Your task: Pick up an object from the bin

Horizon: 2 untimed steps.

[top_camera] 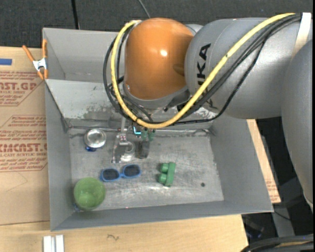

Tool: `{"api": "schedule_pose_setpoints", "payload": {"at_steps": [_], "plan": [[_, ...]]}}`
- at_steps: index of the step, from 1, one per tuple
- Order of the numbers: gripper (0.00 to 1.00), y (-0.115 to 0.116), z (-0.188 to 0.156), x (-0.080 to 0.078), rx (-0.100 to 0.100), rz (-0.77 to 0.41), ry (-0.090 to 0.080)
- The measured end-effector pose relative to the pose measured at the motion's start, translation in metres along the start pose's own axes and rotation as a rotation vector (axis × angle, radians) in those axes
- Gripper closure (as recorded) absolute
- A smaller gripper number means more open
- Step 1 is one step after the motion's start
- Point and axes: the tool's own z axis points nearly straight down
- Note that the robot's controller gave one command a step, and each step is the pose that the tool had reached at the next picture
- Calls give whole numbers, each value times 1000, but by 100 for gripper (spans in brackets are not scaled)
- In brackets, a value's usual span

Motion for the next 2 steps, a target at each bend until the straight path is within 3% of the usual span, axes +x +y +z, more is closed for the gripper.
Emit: {"api": "schedule_pose_setpoints", "payload": {"at_steps": [1,2], "plan": [[0,-96,108,11,1,-108,1],[0,-106,170,36,-3,122,-10]]}}
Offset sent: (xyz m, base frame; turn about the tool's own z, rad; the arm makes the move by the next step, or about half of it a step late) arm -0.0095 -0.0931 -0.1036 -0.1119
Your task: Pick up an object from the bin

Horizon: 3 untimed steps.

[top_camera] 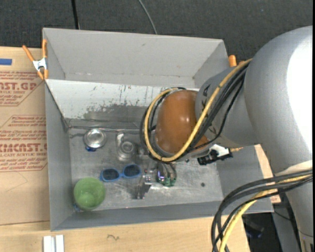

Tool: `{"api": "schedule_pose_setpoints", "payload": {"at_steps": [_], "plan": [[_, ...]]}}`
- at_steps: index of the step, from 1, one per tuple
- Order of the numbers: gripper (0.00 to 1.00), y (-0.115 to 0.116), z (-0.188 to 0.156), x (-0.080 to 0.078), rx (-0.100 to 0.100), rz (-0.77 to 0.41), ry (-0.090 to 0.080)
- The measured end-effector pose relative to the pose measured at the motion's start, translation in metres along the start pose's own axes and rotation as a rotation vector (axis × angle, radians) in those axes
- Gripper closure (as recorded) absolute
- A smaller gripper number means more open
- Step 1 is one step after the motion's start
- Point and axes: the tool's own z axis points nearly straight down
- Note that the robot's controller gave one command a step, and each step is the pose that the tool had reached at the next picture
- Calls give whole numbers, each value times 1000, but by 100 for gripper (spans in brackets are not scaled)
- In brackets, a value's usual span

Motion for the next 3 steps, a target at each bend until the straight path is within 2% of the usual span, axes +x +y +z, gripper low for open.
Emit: {"api": "schedule_pose_setpoints", "payload": {"at_steps": [1,2,3], "plan": [[100,1,-1,1,-1,-1,0],[100,-10,-94,-24,0,-17,-7],[100,3,-144,-24,0,11,-4]]}}
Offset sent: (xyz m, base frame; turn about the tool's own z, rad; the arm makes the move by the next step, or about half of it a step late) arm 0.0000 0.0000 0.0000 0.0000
